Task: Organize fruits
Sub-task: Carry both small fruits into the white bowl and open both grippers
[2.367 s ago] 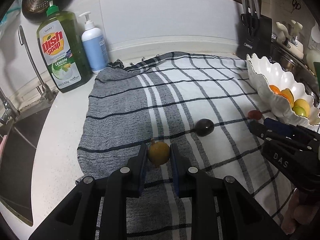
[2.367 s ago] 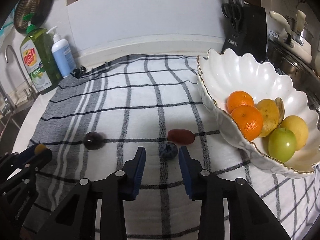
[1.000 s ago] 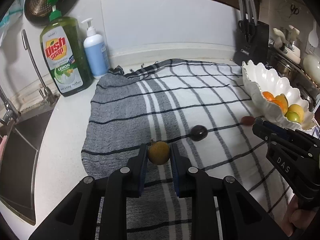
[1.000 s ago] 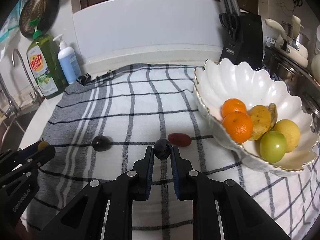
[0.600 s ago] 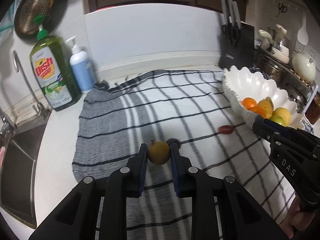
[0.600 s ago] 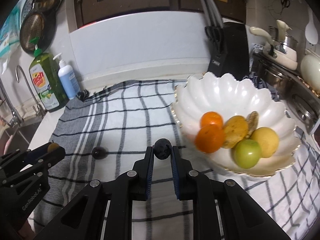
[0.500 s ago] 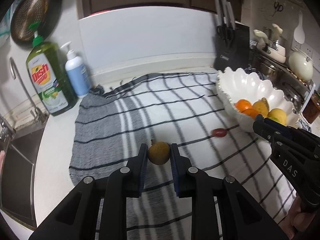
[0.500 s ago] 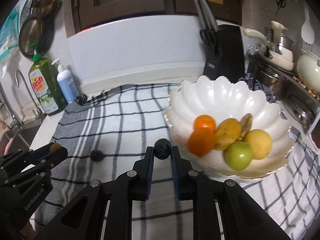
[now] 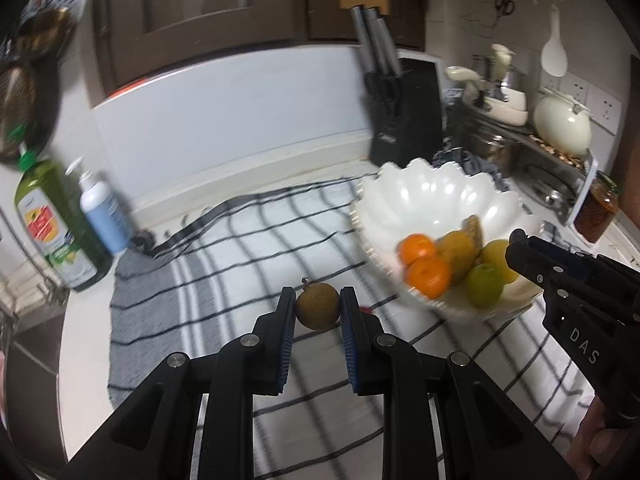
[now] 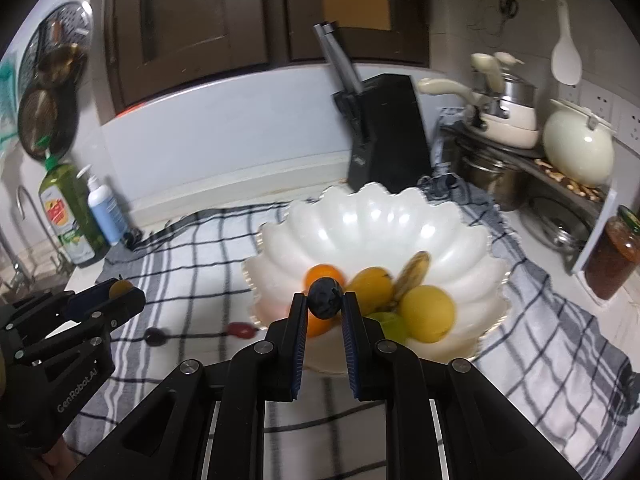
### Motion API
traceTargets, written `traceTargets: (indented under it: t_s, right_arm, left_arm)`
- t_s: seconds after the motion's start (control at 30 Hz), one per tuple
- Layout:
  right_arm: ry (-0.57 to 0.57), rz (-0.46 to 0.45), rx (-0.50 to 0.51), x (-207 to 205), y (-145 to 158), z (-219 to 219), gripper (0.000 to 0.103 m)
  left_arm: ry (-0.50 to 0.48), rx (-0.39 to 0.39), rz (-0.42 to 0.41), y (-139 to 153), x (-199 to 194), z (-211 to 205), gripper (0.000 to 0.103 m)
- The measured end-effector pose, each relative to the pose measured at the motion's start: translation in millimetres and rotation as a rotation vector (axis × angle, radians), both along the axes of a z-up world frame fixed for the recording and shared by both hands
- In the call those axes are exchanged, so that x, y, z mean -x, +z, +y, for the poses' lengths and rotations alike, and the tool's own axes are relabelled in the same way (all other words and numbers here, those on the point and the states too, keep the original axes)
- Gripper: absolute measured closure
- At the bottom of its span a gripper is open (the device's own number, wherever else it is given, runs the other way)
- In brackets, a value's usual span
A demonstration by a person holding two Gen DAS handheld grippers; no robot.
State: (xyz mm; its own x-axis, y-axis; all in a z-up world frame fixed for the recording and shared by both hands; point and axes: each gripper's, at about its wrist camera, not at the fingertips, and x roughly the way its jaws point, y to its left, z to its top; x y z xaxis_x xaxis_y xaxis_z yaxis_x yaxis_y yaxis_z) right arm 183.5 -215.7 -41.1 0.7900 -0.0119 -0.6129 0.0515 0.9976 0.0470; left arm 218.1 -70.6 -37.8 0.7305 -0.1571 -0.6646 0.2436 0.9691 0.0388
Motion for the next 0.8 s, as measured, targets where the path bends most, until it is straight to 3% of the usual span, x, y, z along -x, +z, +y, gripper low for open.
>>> traceTargets:
  t_s: [0.37, 0.8]
  right_arm:
    - [-0.075, -0.013, 0.007, -8.5, 10.9, -52.9, 0.084]
    - [-0.143, 0.040, -0.009, -40.6, -11.6, -97.3, 0.084]
  left_arm:
    - [-0.074, -0.001, -0.015, 11.9, -26.7, -55.1, 0.080]
    - [-0.122, -0.011, 0.035, -12.8, -73.9, -103.8, 0.080]
